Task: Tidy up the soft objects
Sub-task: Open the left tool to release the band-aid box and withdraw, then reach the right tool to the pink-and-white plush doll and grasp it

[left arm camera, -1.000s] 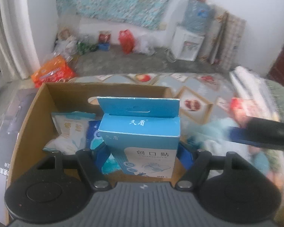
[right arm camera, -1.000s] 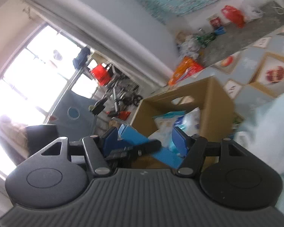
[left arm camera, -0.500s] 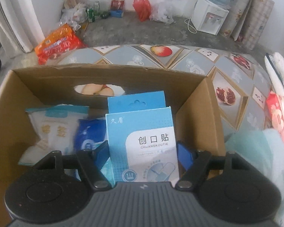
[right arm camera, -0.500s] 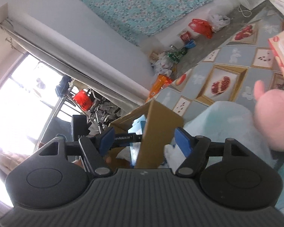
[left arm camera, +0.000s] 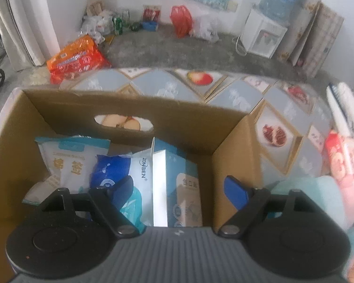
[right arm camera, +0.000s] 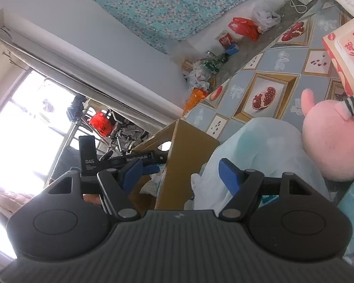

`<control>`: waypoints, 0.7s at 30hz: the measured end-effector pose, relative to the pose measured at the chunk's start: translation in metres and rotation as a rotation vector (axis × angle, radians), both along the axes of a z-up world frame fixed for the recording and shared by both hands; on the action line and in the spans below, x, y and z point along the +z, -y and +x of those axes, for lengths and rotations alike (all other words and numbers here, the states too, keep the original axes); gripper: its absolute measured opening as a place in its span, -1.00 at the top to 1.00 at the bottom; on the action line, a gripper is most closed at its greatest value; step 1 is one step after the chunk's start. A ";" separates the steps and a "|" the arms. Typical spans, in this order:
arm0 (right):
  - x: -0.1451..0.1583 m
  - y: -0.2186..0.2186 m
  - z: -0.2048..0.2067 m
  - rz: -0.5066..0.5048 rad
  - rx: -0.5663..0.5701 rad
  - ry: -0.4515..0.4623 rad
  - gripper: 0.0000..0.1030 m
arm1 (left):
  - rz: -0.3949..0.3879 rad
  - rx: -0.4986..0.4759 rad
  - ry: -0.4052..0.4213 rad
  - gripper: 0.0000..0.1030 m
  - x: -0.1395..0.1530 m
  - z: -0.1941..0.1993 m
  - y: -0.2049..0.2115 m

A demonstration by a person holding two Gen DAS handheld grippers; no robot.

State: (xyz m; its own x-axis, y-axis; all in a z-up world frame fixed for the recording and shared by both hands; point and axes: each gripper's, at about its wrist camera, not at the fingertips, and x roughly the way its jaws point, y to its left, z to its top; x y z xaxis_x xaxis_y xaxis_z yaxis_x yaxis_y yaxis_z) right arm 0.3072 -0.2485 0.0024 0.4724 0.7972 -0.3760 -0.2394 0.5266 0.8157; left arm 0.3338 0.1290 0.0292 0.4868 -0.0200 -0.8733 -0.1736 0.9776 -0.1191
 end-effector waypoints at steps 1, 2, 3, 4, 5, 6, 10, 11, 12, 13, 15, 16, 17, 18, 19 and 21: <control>0.001 0.001 -0.003 0.003 0.001 0.007 -0.40 | -0.003 0.002 0.018 -0.65 0.006 -0.004 0.000; 0.004 0.004 -0.007 0.005 0.000 0.013 -0.41 | -0.005 0.005 0.042 -0.65 0.016 -0.012 0.001; 0.006 0.006 -0.012 0.007 -0.002 0.023 -0.41 | -0.008 0.002 0.062 -0.65 0.024 -0.019 0.003; 0.008 0.009 -0.016 0.007 -0.003 0.031 -0.41 | -0.011 -0.004 0.081 -0.65 0.032 -0.026 0.005; 0.010 0.013 -0.021 0.007 -0.006 0.040 -0.43 | -0.013 -0.011 0.106 -0.65 0.042 -0.036 0.008; 0.012 0.019 -0.028 0.005 -0.011 0.050 -0.43 | -0.015 -0.019 0.131 -0.66 0.052 -0.047 0.011; 0.023 0.047 -0.059 -0.020 -0.046 0.098 -0.53 | 0.001 -0.096 0.246 -0.81 0.092 -0.100 0.035; 0.025 0.056 -0.067 -0.028 -0.059 0.111 -0.55 | 0.019 -0.119 0.275 -0.82 0.100 -0.114 0.045; 0.027 0.066 -0.075 -0.038 -0.077 0.123 -0.56 | 0.040 -0.151 0.303 -0.82 0.107 -0.127 0.056; 0.028 0.076 -0.081 -0.047 -0.094 0.133 -0.58 | 0.057 -0.181 0.324 -0.84 0.112 -0.137 0.067; 0.029 0.094 -0.092 -0.061 -0.131 0.146 -0.59 | 0.076 -0.243 0.359 -0.92 0.120 -0.153 0.090; 0.029 0.104 -0.096 -0.063 -0.152 0.147 -0.59 | 0.075 -0.263 0.368 -0.92 0.121 -0.158 0.100; 0.029 0.114 -0.100 -0.062 -0.169 0.147 -0.60 | 0.071 -0.288 0.369 -0.92 0.122 -0.162 0.112; 0.028 0.122 -0.104 -0.060 -0.186 0.146 -0.60 | 0.067 -0.317 0.362 -0.92 0.121 -0.164 0.124; 0.026 0.130 -0.107 -0.057 -0.199 0.144 -0.60 | 0.064 -0.339 0.355 -0.92 0.118 -0.165 0.134; 0.023 0.144 -0.114 -0.044 -0.225 0.141 -0.60 | 0.067 -0.395 0.342 -0.92 0.113 -0.165 0.158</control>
